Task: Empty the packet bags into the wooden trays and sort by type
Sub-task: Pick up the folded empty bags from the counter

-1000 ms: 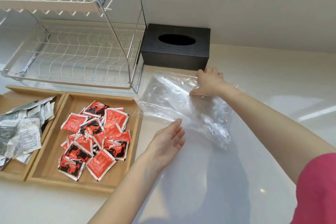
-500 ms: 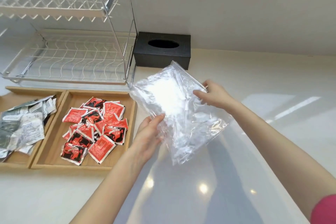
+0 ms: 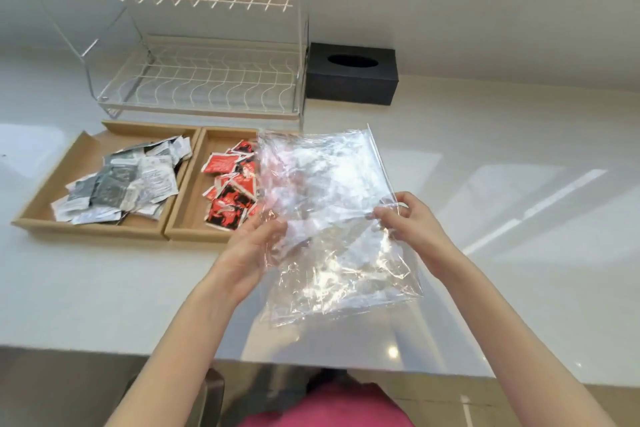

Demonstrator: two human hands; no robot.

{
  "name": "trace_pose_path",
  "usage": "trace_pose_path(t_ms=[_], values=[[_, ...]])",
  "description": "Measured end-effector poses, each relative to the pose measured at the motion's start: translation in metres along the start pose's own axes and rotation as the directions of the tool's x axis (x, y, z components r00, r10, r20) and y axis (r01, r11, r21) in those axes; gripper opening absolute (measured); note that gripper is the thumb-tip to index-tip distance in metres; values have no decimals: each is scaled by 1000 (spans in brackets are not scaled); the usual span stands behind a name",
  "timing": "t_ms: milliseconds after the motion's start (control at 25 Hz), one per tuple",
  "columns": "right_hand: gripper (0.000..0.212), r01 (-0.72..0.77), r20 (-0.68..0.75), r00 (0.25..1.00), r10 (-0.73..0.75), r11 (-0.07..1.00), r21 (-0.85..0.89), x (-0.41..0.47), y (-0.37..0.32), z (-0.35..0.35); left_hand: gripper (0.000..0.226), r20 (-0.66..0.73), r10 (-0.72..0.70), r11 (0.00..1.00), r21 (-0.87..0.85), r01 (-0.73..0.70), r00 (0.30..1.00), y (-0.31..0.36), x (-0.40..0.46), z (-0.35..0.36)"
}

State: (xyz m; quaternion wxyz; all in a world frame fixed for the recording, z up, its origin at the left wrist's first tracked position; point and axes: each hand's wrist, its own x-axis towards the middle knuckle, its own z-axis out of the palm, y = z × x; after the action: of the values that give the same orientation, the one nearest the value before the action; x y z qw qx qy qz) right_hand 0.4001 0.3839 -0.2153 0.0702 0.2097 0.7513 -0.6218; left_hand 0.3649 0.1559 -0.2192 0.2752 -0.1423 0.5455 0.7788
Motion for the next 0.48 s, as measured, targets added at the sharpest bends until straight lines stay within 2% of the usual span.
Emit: trace_pose_path(t_ms=[120,320,480], values=[[9,-9,12,1000,9,1000,-3,-39,12,41,18,72,-23,1000,-19,24,997,-8,-35,-46],[13,-19,10,1000,19,1000,-4,-105,24,112,18,-39,29,994,105,-25,999,-26,-87,-120],[13,-80,-6,997,80,997,0,-152,28,161,14,-97,44,994,103,-34,994,-39,-130,-168]])
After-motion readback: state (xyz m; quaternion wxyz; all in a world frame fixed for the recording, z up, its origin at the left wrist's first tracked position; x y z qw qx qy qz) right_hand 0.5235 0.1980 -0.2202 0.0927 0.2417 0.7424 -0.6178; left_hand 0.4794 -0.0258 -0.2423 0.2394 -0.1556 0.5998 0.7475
